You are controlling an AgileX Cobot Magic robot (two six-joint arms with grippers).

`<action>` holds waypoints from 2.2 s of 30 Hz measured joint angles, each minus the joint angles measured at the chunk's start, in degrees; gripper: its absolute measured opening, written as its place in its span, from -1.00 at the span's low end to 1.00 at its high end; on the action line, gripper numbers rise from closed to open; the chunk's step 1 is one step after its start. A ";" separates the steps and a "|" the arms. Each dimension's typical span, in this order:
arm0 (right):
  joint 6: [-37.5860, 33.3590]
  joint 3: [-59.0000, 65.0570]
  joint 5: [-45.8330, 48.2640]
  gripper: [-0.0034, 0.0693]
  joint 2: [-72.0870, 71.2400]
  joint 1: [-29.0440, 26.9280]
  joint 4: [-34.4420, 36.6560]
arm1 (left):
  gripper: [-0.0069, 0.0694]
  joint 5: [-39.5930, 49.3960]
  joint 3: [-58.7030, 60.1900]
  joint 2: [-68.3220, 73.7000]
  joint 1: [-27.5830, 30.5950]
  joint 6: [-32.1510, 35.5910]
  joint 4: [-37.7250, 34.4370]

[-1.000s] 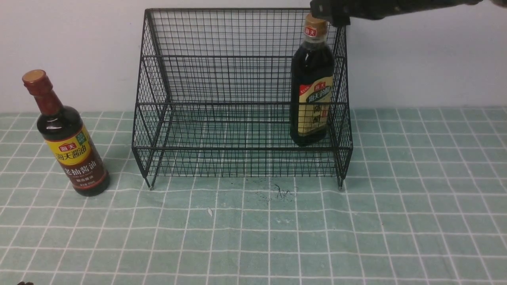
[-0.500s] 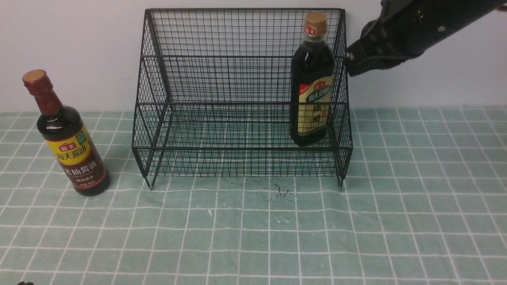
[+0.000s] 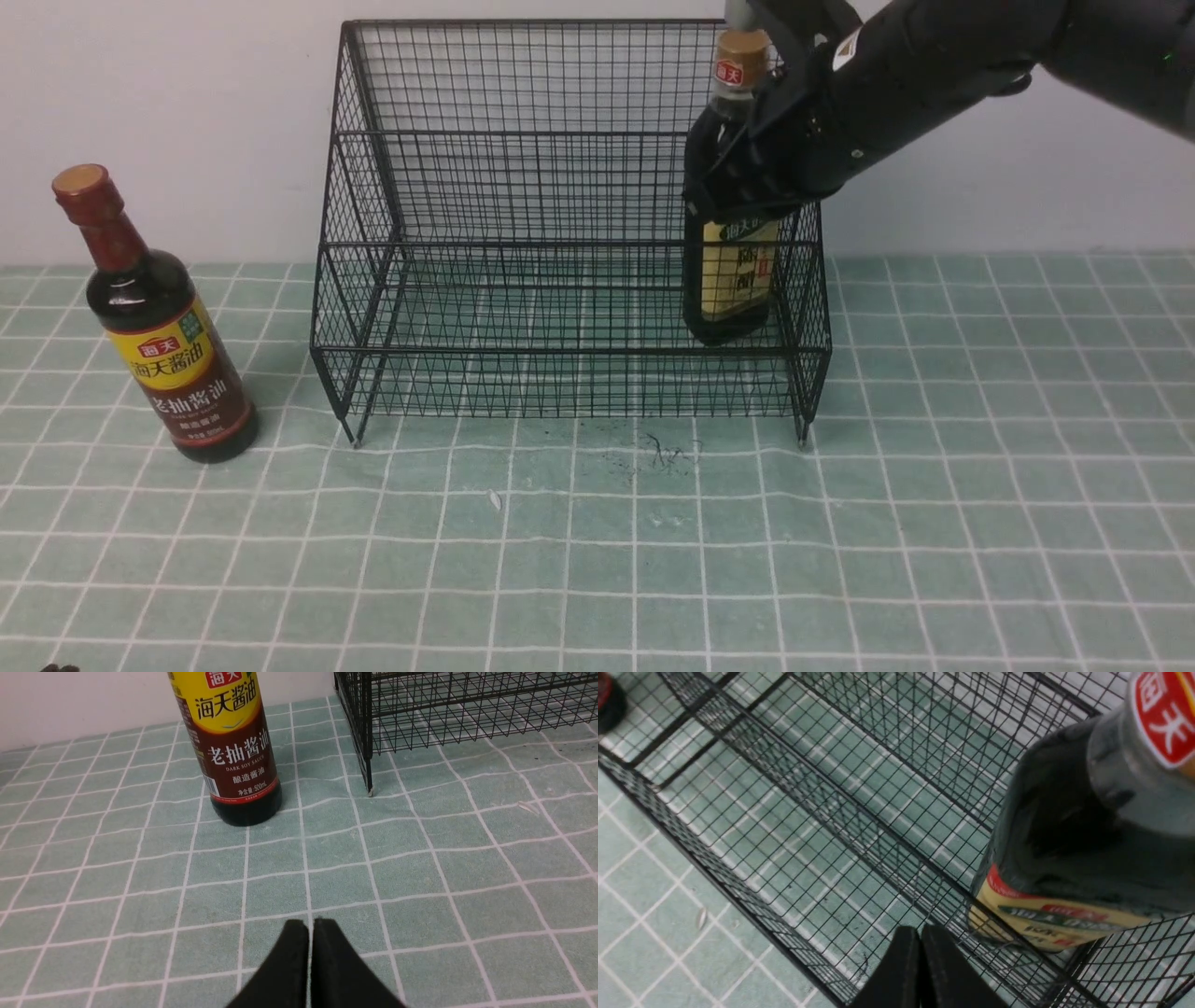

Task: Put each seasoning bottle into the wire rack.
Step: Use the left arm to grab the condiment bottle closest to it

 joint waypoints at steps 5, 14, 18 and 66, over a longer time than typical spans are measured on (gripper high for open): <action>0.19 0.00 -2.22 -0.93 1.78 0.00 -0.56 | -0.83 0.00 0.00 0.00 0.00 0.00 0.00; 2.00 0.00 -6.11 -0.93 5.20 0.00 -2.56 | -0.83 0.00 0.00 0.00 0.00 0.00 0.00; 4.26 0.00 -8.17 -0.93 5.71 0.00 -5.10 | -0.83 0.00 0.00 0.00 0.00 0.00 0.00; 18.69 1.05 11.00 -0.93 -34.71 0.20 -12.78 | -0.83 0.00 0.00 0.00 0.00 0.00 0.00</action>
